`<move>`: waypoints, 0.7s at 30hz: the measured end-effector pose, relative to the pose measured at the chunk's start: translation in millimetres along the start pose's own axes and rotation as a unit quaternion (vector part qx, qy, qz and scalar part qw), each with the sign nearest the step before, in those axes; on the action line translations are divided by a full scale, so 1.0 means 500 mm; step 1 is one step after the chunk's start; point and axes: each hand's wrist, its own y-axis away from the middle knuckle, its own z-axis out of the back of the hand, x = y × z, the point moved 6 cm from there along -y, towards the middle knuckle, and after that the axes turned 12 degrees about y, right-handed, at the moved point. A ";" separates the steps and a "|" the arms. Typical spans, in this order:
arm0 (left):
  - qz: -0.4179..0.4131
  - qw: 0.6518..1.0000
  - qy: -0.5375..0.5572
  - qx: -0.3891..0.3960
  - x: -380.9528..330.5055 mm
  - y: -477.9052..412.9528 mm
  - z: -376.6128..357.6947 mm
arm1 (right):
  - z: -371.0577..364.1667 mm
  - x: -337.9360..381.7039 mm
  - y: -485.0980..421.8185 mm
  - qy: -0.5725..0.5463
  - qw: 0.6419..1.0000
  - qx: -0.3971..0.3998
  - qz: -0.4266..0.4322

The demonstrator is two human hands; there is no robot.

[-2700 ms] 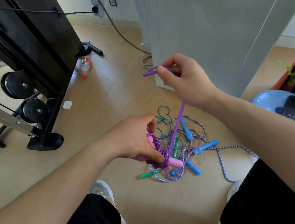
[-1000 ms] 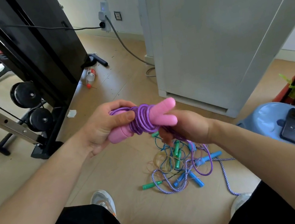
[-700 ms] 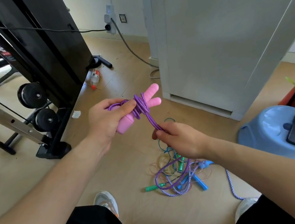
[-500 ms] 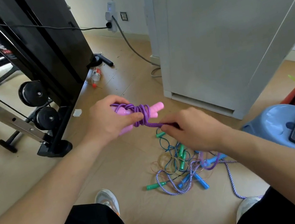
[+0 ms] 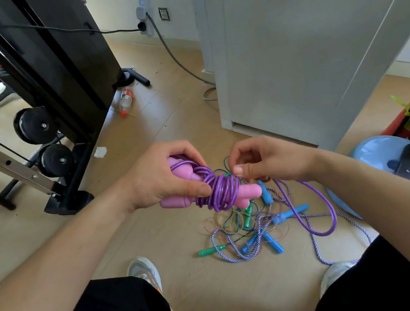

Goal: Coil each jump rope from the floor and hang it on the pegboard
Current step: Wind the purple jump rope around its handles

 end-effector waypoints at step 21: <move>0.046 0.923 0.107 -0.366 0.090 -0.009 0.077 | -0.009 0.000 0.014 0.135 0.960 -0.216 -0.117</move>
